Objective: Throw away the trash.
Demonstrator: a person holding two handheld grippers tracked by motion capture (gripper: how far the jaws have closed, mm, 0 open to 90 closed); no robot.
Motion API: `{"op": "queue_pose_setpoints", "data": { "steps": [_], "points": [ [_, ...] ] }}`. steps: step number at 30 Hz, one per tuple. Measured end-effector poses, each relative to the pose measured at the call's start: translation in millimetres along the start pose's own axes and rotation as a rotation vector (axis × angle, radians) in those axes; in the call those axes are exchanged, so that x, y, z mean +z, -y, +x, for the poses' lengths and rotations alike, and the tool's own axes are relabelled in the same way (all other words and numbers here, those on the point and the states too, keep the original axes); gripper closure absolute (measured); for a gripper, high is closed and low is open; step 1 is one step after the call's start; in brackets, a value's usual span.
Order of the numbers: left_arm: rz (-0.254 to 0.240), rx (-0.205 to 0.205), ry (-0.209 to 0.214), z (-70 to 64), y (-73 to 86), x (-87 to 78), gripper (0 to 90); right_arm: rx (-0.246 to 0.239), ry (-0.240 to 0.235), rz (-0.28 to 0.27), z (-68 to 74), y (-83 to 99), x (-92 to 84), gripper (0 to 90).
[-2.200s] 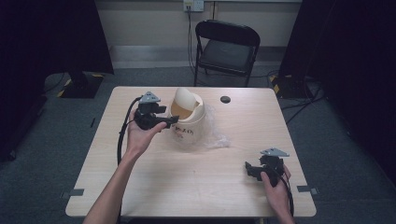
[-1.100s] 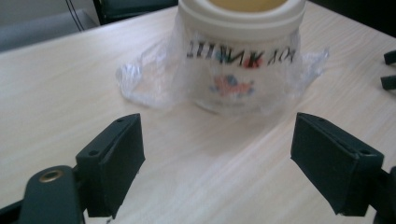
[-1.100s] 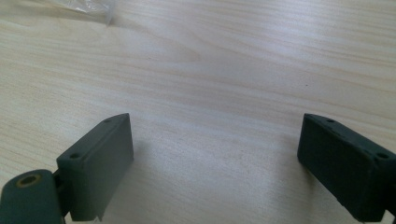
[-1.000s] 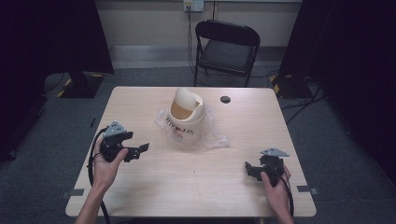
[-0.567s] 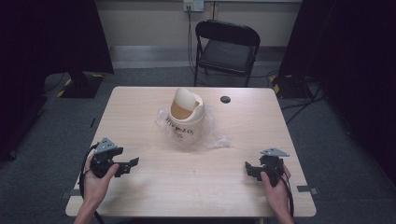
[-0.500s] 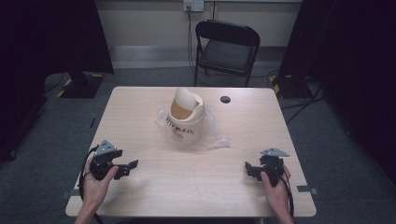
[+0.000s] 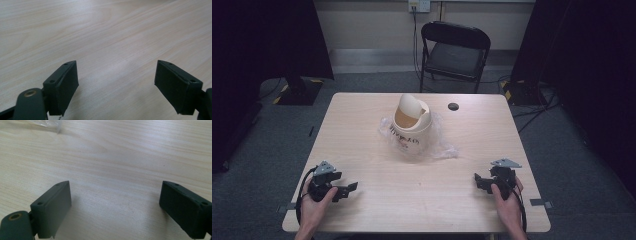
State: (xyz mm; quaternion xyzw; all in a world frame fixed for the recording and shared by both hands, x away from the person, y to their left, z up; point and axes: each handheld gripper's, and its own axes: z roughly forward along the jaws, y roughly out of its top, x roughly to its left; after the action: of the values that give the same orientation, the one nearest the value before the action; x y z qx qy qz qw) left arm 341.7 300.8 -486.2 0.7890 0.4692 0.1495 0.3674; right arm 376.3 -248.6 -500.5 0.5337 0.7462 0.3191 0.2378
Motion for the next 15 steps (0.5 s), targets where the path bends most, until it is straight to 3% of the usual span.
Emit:
{"op": "queue_pose_setpoints", "data": {
  "steps": [8, 13, 15],
  "points": [
    [0.032, 0.032, -0.056, -4.0, 2.5, 10.4, 18.9, 0.000, 0.000, 0.000, 0.0, 0.0, 0.0, 9.7],
    [0.032, 0.058, -0.090, -7.0, 2.2, 14.6, 16.4, 0.000, 0.000, 0.000, 0.0, 0.0, 0.0, 9.7],
    [0.013, 0.051, -0.093, -6.8, 3.4, 15.8, 15.2, 0.000, 0.000, 0.000, 0.0, 0.0, 0.0, 9.7]
  ]
}}
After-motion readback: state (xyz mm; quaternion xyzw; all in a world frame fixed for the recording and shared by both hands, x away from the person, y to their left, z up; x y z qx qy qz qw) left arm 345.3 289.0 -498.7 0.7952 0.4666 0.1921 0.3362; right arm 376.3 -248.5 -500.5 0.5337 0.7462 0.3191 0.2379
